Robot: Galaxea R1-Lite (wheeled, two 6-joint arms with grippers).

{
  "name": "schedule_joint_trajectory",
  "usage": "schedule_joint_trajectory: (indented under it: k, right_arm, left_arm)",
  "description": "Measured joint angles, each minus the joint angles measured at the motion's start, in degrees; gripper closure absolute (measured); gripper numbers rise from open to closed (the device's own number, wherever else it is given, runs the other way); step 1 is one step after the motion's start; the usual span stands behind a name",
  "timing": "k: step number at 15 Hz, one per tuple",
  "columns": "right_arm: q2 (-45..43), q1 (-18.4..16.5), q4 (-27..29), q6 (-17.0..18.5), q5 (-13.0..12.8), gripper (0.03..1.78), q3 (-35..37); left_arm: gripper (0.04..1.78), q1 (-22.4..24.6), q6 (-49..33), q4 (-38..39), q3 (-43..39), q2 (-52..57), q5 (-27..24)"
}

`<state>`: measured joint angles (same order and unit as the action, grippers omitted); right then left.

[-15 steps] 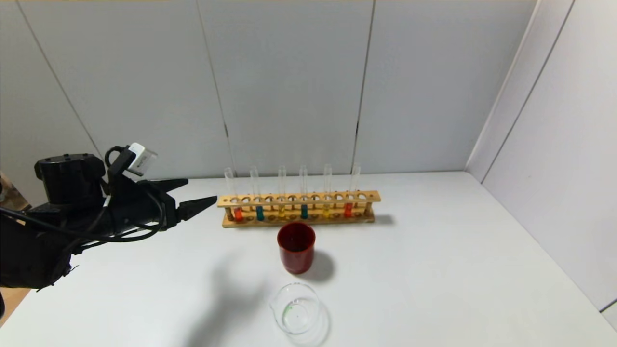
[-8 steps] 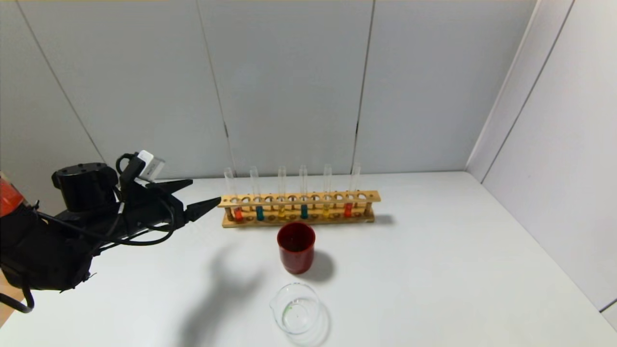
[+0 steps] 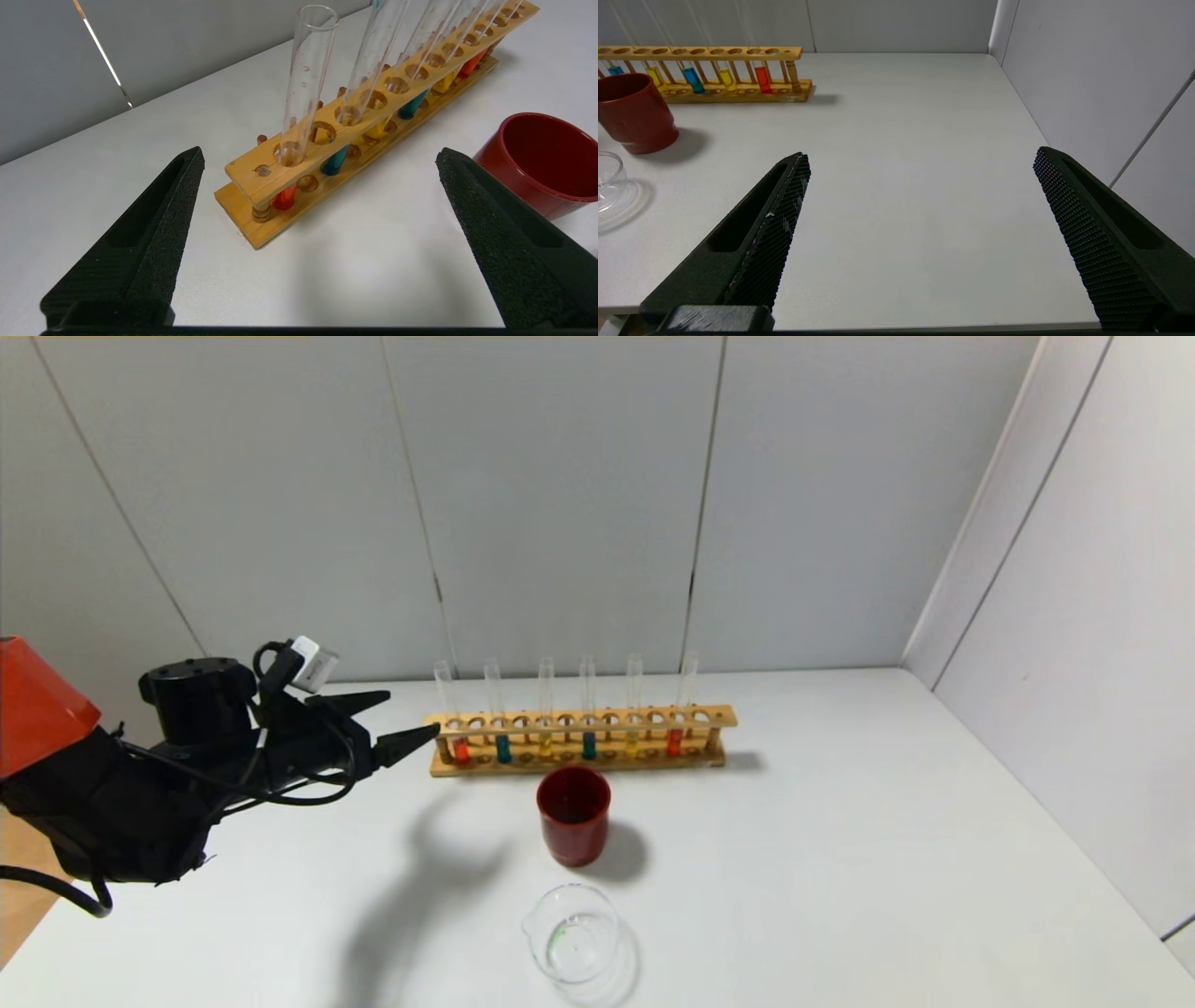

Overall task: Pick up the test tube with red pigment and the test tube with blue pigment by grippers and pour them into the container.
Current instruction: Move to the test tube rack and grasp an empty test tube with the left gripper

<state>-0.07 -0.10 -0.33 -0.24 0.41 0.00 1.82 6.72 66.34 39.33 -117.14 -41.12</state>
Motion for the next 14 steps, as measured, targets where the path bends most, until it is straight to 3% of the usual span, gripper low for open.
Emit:
schedule_joint_trajectory:
  k: [8,14]
  right_arm:
    - [0.0,0.0,0.0,0.0,0.0,0.06,0.0]
    - [0.0,0.0,0.0,0.0,0.0,0.06,0.0]
  left_arm:
    - [0.07,-0.4,-0.4,-0.8,11.0,-6.2,0.0]
    - [0.07,-1.5,-0.5,-0.9,14.4,-10.2,0.0]
